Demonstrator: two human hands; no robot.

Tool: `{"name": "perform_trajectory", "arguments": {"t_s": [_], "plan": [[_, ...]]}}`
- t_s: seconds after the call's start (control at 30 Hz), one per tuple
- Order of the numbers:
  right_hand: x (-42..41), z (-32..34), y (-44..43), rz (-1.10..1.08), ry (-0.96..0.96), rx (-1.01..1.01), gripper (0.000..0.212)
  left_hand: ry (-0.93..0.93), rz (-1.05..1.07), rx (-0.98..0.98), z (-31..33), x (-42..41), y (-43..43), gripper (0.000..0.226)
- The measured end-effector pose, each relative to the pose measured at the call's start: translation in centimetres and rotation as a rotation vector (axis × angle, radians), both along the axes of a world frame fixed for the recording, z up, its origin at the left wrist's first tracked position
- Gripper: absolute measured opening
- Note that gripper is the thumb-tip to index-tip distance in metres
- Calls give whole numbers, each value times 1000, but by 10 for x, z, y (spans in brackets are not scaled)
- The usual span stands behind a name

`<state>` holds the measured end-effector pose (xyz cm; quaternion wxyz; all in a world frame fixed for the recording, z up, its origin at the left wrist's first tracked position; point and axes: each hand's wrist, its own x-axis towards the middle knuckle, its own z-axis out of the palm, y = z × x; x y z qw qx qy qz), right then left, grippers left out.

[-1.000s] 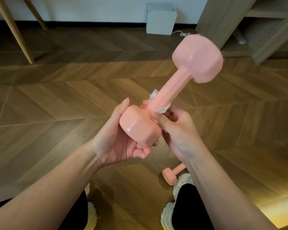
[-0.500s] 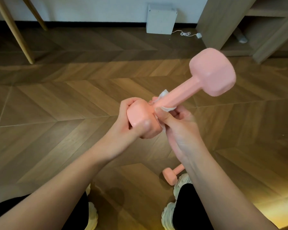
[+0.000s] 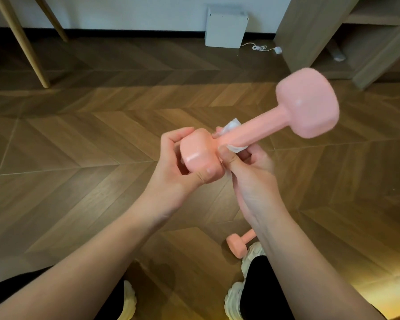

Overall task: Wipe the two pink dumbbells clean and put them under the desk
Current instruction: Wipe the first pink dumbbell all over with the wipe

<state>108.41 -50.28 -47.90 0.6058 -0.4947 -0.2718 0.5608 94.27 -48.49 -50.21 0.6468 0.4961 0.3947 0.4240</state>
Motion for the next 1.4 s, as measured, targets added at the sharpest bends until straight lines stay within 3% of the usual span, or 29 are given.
{"name": "perform_trajectory", "arguments": {"t_s": [0.07,0.17,0.23,0.33,0.43,0.57,0.63,0.73,0.8,0.87,0.97,1.07,1.13,1.17,1.23,1.33,1.4], "plan": [[0,0,0,-23,64,-10,27,-3,-48,16,0,-2,5,69],[7,2,0,-41,121,-17,36,-218,-206,-299,5,-10,20,59],[12,2,0,-17,89,-10,38,-183,-315,-480,7,-16,25,70],[12,2,-1,34,36,1,33,-249,-471,-557,4,-20,25,75],[8,3,-1,19,17,-12,26,-305,-321,-485,2,-13,17,97],[4,1,2,-69,-18,-79,19,110,51,1,-1,8,-3,78],[3,2,4,-105,16,-86,17,171,88,97,-4,11,-3,73],[8,2,5,-118,70,-72,20,-100,-64,-291,3,6,10,71],[10,0,3,-87,38,-66,22,-164,-202,-551,6,0,16,73],[10,-1,2,-47,0,-69,24,-201,-247,-607,8,-1,14,56],[7,2,3,-43,13,-64,22,-158,-111,-355,6,1,7,53],[0,2,5,-85,56,-83,19,214,55,149,4,2,1,74],[-3,0,4,-106,94,-114,19,316,66,279,4,2,0,75],[-2,-1,4,-116,114,-124,20,295,62,255,4,1,3,74],[2,1,4,-128,154,-119,22,93,25,25,4,-3,13,55],[6,1,4,-92,138,-97,32,-80,-123,-441,5,-10,26,70],[4,0,3,-54,104,-83,34,-109,-238,-584,10,-13,25,64]]}}
